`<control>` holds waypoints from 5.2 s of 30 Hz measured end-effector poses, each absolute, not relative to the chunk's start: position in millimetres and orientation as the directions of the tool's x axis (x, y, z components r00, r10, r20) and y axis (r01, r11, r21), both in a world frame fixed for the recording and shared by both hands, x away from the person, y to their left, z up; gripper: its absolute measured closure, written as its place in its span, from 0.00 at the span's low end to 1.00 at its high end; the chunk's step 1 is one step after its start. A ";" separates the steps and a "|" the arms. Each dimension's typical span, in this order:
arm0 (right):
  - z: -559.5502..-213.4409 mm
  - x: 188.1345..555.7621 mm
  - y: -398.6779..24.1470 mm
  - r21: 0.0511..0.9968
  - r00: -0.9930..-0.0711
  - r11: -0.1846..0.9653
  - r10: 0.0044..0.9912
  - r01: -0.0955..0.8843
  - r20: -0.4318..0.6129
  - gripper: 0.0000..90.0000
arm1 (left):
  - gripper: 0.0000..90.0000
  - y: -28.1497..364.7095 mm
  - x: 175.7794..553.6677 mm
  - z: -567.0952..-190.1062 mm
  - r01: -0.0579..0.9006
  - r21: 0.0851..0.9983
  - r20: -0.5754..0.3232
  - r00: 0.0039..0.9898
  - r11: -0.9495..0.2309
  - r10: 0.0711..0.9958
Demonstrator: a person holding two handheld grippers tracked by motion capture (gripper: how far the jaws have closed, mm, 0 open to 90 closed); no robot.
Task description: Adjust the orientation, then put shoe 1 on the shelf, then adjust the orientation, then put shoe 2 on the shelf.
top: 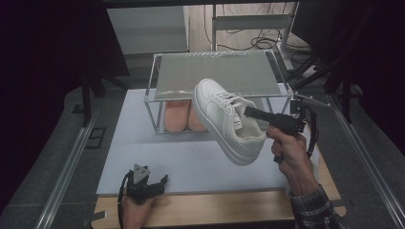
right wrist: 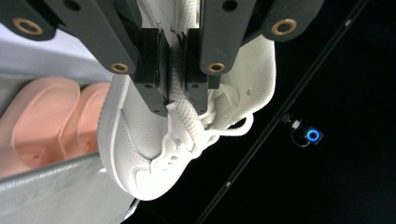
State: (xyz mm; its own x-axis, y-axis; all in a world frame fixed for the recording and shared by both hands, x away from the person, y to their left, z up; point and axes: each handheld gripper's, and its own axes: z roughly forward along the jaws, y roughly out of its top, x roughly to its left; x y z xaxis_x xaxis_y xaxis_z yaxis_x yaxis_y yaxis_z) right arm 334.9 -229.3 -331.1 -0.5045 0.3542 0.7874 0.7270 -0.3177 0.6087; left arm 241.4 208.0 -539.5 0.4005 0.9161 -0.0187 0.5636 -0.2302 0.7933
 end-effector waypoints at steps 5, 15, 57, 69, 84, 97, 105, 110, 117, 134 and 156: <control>-327.5 348.8 -223.0 0.605 -0.492 -0.340 0.364 0.720 0.791 0.90 | 0.15 208.0 241.5 -539.5 0.564 0.793 -0.019 0.400 -0.230 0.916; -326.5 374.8 -213.5 0.608 -0.465 -0.361 0.409 0.707 0.785 0.90 | 0.15 208.0 241.5 -539.5 0.564 0.793 -0.019 0.400 -0.230 0.916; -327.6 455.0 -176.9 0.610 -0.376 -0.473 0.501 0.635 0.780 0.68 | 0.15 207.8 241.6 -539.6 0.564 0.793 -0.019 0.400 -0.230 0.916; -324.6 442.5 -196.2 0.636 -0.430 -0.450 0.481 0.627 0.764 0.57 | 0.15 207.8 241.6 -539.6 0.564 0.793 -0.019 0.400 -0.230 0.916; -326.5 421.2 -216.2 0.669 -0.495 -0.393 0.461 0.631 0.737 0.50 | 0.15 207.8 241.6 -539.6 0.564 0.793 -0.017 0.400 -0.231 0.916; -344.6 399.4 -225.4 0.694 -0.527 -0.354 0.464 0.627 0.712 0.62 | 0.15 207.6 241.4 -539.7 0.564 0.793 -0.018 0.398 -0.229 0.917; -352.9 384.5 -224.6 0.709 -0.546 -0.321 0.468 0.628 0.695 0.68 | 0.15 207.5 241.2 -539.6 0.565 0.793 -0.020 0.397 -0.227 0.918; -359.3 374.4 -225.0 0.717 -0.550 -0.295 0.481 0.632 0.682 0.72 | 0.15 207.4 241.1 -539.7 0.564 0.794 -0.019 0.396 -0.227 0.918; -363.5 360.8 -221.0 0.738 -0.581 -0.245 0.482 0.628 0.655 0.79 | 0.15 207.2 240.8 -539.6 0.565 0.794 -0.018 0.395 -0.227 0.919; -373.5 353.5 -202.3 0.752 -0.618 -0.177 0.469 0.634 0.631 0.99 | 0.15 207.2 240.7 -539.6 0.565 0.793 -0.018 0.395 -0.227 0.919; -378.8 364.4 -184.2 0.762 -0.594 -0.166 0.532 0.626 0.603 1.00 | 0.15 207.2 240.7 -539.6 0.565 0.794 -0.019 0.394 -0.226 0.919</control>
State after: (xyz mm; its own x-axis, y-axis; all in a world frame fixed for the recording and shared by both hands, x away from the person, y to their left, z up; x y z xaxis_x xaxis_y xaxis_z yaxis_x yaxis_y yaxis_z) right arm 364.4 -184.2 -378.8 -0.5937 0.5324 0.6034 0.6256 -0.1664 0.7622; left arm 240.7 207.2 -539.6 0.3943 0.9188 -0.0186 0.5648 -0.2264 0.7936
